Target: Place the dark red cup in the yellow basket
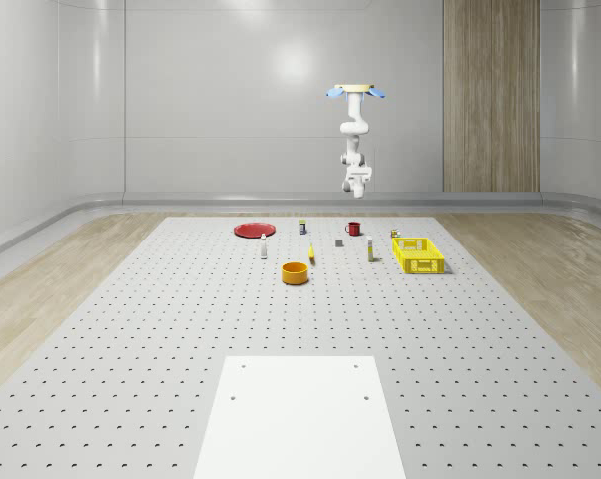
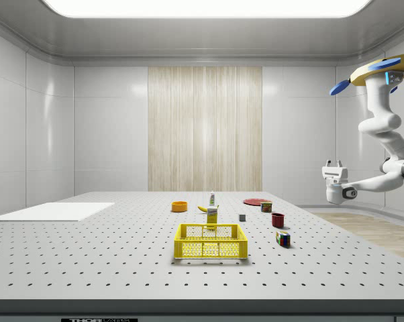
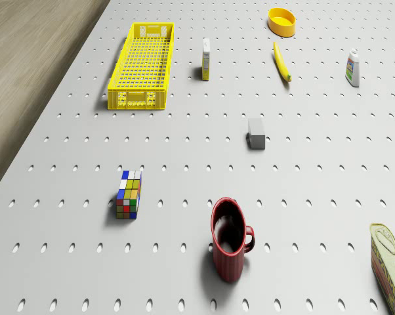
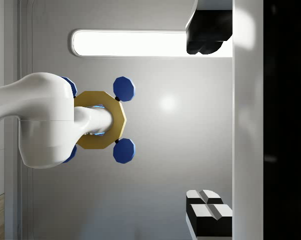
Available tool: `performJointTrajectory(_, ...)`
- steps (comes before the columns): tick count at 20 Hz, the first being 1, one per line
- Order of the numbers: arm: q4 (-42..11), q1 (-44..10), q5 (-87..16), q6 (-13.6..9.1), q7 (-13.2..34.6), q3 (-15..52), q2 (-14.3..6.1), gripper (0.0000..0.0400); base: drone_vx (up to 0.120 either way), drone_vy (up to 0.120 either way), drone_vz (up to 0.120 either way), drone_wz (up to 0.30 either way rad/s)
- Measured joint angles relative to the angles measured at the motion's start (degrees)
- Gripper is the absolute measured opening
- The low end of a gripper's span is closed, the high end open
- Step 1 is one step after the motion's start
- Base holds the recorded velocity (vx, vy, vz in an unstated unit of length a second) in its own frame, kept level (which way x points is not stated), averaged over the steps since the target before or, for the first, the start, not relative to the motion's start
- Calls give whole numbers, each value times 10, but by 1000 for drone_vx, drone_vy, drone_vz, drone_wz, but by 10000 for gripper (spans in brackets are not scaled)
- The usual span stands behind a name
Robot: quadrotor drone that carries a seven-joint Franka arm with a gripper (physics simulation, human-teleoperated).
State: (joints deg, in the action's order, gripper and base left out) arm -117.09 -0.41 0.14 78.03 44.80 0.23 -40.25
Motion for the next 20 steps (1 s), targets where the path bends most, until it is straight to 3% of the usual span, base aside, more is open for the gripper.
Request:
performJointTrajectory(14, -1, -1, 0, 5, 0, 1, -3, 400, 120, 0, 0, 0)
performJointTrajectory(20, -3, -2, -2, 7, 0, 2, -5, 400, 87, -80, 0, 0)
